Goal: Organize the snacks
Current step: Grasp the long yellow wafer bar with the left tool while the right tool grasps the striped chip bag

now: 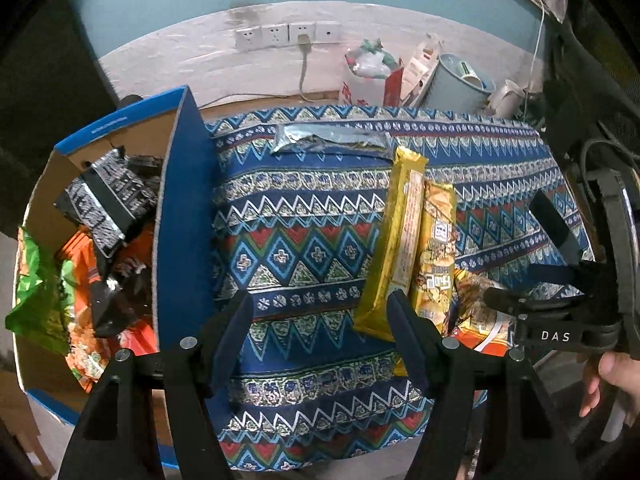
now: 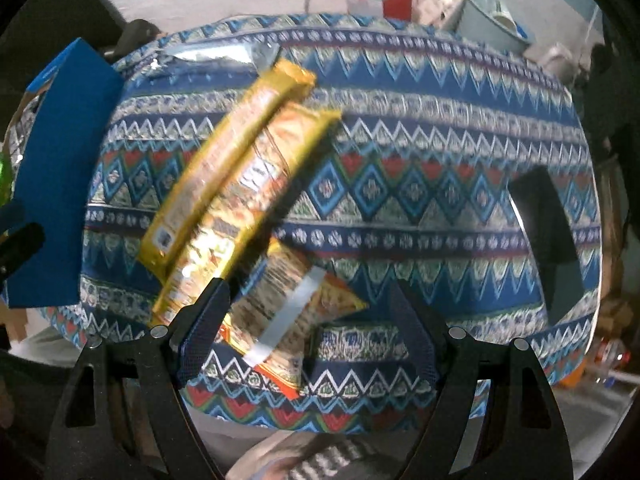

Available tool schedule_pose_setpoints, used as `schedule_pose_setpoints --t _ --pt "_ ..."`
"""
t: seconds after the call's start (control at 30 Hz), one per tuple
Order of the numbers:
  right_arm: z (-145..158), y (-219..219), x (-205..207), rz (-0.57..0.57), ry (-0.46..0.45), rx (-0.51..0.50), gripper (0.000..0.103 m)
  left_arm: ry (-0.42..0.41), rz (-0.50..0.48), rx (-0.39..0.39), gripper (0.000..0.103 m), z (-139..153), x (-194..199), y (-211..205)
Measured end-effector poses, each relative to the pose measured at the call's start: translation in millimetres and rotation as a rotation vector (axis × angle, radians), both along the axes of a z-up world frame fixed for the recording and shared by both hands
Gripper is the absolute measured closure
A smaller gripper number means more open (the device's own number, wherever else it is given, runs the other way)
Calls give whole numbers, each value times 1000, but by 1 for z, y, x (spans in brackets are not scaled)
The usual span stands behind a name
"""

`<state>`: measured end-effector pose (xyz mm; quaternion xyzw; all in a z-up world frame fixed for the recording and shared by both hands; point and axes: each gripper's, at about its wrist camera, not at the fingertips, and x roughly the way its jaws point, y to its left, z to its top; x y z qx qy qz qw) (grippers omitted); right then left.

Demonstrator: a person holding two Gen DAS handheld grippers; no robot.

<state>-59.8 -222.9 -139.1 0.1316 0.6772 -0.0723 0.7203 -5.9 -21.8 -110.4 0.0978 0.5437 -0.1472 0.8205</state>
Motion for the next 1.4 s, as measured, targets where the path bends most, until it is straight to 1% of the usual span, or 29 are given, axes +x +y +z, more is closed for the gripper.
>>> schedule_pose_setpoints --t 0.23,0.37,0.43,0.47,0.57,0.67,0.83,0.93,1.13,1.23,1.33,1.4 --pt "-26 3 -9 -26 74 69 22 32 -29 43 33 -23 -1 -13" --pt "-32 4 -5 16 77 32 23 46 -36 62 33 -34 3 -20" --pt "-31 4 0 57 63 41 32 52 -38 68 33 -39 6 -25" --pt "-30 5 4 72 56 44 42 54 -38 70 33 -40 8 -27" --pt "-27 6 15 118 33 12 57 55 -40 72 33 -44 14 -33" --pt "-25 1 23 155 16 -29 60 56 -41 68 33 -48 21 -40" --pt "-25 -20 30 163 -9 -78 62 76 -37 73 33 -58 32 -51" --pt "-26 -44 34 138 -26 -75 62 89 -41 75 33 -63 38 -59" --pt "-27 -78 45 91 -57 -78 62 102 -54 77 33 -70 46 -73" --pt "-23 -99 48 55 -67 -48 61 111 -64 88 33 -76 50 -80" --pt "-23 -107 48 33 -76 -19 61 124 -68 92 33 -83 53 -86" --pt "-24 -112 48 25 -72 -12 57 131 -75 93 32 -88 54 -91"
